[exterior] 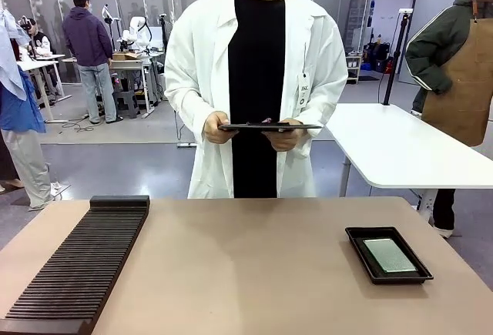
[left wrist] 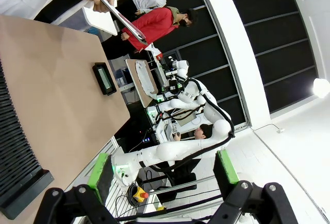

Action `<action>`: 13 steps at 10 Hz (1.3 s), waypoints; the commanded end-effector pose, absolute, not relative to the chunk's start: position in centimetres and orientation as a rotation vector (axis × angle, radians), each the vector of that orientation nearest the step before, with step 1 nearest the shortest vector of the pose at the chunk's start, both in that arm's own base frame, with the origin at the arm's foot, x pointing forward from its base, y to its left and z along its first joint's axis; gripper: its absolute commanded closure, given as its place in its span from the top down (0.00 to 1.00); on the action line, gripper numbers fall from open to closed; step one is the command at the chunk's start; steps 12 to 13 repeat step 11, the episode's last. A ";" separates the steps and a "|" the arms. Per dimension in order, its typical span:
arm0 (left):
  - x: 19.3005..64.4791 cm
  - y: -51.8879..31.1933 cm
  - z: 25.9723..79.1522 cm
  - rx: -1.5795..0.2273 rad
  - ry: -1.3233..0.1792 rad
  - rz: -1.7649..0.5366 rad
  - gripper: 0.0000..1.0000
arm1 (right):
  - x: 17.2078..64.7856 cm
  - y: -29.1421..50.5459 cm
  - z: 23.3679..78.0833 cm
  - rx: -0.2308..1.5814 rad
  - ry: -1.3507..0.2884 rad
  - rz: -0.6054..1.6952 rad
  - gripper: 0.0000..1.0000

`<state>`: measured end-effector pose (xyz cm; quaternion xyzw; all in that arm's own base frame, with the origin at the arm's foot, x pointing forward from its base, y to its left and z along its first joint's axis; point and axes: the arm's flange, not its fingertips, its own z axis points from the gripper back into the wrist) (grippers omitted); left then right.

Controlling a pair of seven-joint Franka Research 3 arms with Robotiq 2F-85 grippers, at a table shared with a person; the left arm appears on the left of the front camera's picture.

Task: Inspect the PCB.
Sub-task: Place the Blank PCB in the ESD tray.

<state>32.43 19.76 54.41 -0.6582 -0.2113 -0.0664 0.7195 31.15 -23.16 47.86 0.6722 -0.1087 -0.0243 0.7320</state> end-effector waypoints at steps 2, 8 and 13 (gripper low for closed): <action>32.3 19.8 54.5 -1.465 -0.469 -0.169 1.00 | 31.0 -23.0 48.2 1.481 -0.240 -0.050 1.00; 32.3 19.8 54.5 -1.465 -0.469 -0.169 1.00 | 31.0 -23.0 48.2 1.481 -0.240 -0.050 1.00; 32.3 19.8 54.5 -1.465 -0.469 -0.169 1.00 | 31.0 -23.0 48.2 1.481 -0.240 -0.050 1.00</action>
